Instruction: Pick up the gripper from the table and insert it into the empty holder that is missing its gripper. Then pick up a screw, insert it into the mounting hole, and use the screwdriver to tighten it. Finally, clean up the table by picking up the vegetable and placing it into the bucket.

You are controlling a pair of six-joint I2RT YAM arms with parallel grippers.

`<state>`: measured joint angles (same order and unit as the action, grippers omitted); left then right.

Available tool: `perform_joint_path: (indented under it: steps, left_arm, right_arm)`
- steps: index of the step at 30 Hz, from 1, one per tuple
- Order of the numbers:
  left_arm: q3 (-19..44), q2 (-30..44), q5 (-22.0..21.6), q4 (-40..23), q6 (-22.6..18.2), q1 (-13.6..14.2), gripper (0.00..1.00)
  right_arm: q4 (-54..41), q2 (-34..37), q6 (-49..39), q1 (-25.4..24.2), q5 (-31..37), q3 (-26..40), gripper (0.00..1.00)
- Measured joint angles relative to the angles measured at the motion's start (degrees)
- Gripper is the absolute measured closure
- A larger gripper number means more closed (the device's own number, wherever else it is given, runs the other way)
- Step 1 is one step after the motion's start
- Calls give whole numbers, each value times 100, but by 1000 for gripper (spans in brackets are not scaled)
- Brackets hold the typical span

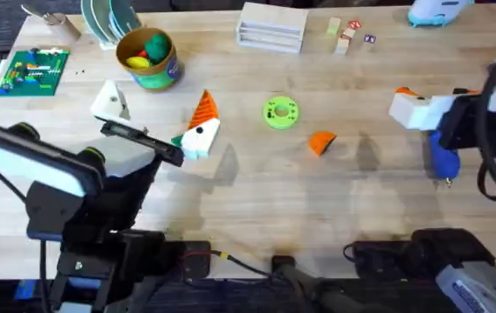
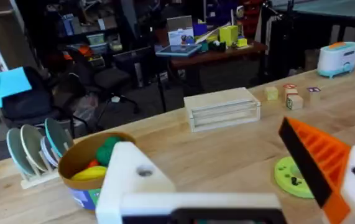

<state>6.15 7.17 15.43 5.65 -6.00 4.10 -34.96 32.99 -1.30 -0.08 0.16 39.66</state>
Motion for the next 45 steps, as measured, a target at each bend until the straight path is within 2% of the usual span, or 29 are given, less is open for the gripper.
perform_joint_path:
  steps: [9, 18, 21, 26, 45]
  left_arm:
    - [-344, -658, 4, 69, 0, 0, 8]
    - [-472, -692, 2, 8, 2, 23, 8]
    - [-472, -692, 2, -264, 2, 28, 8]
    - [-484, -689, 2, -1077, 2, 28, 8]
    - [-498, -686, 1, -1075, 0, 26, 7]
  right_arm:
    - [0, 0, 0, 0, 0, 0, 10]
    - [0, 0, 0, 0, 0, 0, 10]
    - [0, 0, 0, 0, 0, 0, 10]
    - [0, 0, 0, 0, 0, 0, 9]
    - [0, 0, 0, 0, 0, 0, 10]
